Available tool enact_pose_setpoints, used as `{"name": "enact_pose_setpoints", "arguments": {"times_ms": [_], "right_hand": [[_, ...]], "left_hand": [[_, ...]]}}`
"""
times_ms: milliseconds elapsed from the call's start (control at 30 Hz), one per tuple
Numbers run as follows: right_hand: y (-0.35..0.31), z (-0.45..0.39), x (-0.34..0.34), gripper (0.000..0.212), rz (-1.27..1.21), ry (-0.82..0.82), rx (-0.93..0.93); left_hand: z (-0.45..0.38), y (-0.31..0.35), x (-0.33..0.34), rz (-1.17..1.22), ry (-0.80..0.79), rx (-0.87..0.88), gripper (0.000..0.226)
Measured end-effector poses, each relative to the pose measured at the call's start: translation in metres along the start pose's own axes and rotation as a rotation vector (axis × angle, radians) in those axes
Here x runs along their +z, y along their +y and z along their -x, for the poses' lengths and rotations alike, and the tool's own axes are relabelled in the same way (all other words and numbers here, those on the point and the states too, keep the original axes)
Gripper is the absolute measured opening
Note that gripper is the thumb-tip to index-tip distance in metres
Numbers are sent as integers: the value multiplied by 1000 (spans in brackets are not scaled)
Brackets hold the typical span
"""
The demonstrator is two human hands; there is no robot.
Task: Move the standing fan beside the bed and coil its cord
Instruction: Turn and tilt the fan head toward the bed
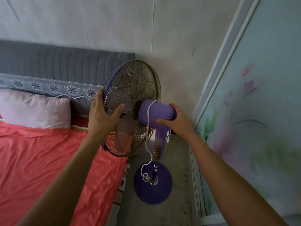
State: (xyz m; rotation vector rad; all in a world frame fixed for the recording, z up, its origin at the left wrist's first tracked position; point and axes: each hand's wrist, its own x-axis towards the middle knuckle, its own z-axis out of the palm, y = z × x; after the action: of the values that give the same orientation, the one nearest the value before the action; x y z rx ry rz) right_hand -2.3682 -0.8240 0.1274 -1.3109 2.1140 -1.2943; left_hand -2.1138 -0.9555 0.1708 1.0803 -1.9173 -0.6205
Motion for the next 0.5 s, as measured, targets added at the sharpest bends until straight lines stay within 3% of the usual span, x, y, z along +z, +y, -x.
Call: {"name": "enact_pose_setpoints", "arguments": {"times_ms": [233,500], "right_hand": [[-3,9,24,83,48,189,22],[16,-36,-20,91,-139,-273,126]], "left_hand": [[-42,-14,-11,57,-162,-16,81],[30,21,-5,-106,35,-97,93]]}}
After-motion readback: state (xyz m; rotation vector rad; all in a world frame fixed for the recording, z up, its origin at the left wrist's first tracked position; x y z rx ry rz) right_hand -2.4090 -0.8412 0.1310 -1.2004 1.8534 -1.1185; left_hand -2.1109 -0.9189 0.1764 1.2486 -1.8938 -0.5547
